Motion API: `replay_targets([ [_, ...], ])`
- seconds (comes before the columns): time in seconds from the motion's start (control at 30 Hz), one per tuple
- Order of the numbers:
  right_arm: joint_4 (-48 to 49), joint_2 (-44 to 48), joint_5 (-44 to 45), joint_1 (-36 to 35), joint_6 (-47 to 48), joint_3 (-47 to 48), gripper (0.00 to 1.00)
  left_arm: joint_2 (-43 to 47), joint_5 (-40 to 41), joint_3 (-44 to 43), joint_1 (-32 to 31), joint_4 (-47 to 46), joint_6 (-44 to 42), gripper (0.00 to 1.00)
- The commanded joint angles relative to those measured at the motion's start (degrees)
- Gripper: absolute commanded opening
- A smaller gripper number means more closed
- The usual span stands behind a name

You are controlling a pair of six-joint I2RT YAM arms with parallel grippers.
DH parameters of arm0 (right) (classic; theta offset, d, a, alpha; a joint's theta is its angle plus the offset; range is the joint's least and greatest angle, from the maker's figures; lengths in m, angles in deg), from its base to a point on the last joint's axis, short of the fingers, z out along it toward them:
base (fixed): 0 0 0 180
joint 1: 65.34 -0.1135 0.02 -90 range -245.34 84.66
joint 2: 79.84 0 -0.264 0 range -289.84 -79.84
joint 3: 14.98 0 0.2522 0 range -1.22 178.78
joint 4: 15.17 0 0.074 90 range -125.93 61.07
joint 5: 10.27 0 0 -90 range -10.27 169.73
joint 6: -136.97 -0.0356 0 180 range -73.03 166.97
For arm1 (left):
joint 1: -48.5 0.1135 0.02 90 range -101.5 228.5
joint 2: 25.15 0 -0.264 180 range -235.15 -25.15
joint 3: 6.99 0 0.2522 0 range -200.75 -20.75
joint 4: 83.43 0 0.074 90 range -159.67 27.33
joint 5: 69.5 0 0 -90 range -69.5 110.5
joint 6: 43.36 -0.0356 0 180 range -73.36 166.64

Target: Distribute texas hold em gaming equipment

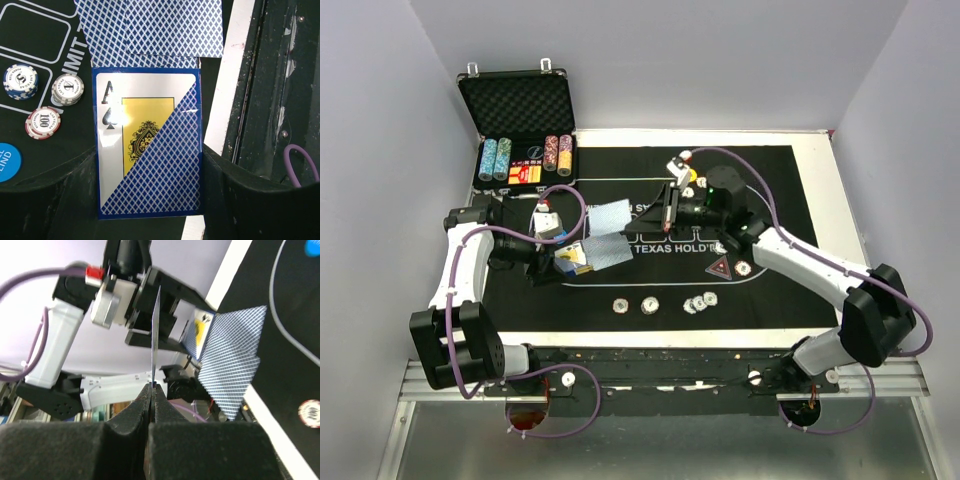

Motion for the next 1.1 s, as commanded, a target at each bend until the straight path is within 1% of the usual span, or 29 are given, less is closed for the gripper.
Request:
replay_targets([
  [0.0,-4.06,-0.43,-3.45,6.4,3.36,2.81,0.07,2.77,-1.0,0.1,0.86,15.71,-0.43,0.12],
  [0.1,-4.32,-3.76,-5.55,9.83,4.68,5.44,0.07,3.91,-0.55,0.98,0.86,15.71,-0.16,0.11],
  [0.2,-4.51,-9.38,-6.79,10.72,6.26,9.74,0.07,4.44,-0.64,0.81,0.86,15.89,0.45,0.12],
  [0.43,3.48,-28.44,-10.39,10.63,3.02,19.58,0.07,4.97,-0.64,0.55,0.94,15.97,1.51,0.12],
  [0.53,7.79,-36.97,-11.71,10.46,-0.14,24.68,0.07,5.14,-0.38,0.63,0.95,15.97,1.6,0.12],
  [0.6,8.68,-41.72,-12.07,10.11,-1.11,28.28,0.07,5.49,-0.38,0.46,1.03,15.97,1.6,0.11],
  [0.73,5.09,-50.34,-11.11,8.7,0.37,36.98,0.07,5.67,-0.55,0.02,0.95,15.97,1.95,0.11],
  [0.87,2.89,-58.16,-9.87,7.65,-0.15,46.56,0.07,5.41,-0.82,-0.33,0.86,15.89,1.95,0.11],
  [1.03,1.56,-65.11,-7.85,6.5,-1.47,53.43,0.08,5.41,-0.91,-0.07,0.94,15.97,1.95,0.12],
  [1.07,1.48,-66.17,-7.5,6.33,-1.64,54.31,0.09,5.41,-0.99,-0.15,0.95,15.97,1.86,0.12],
])
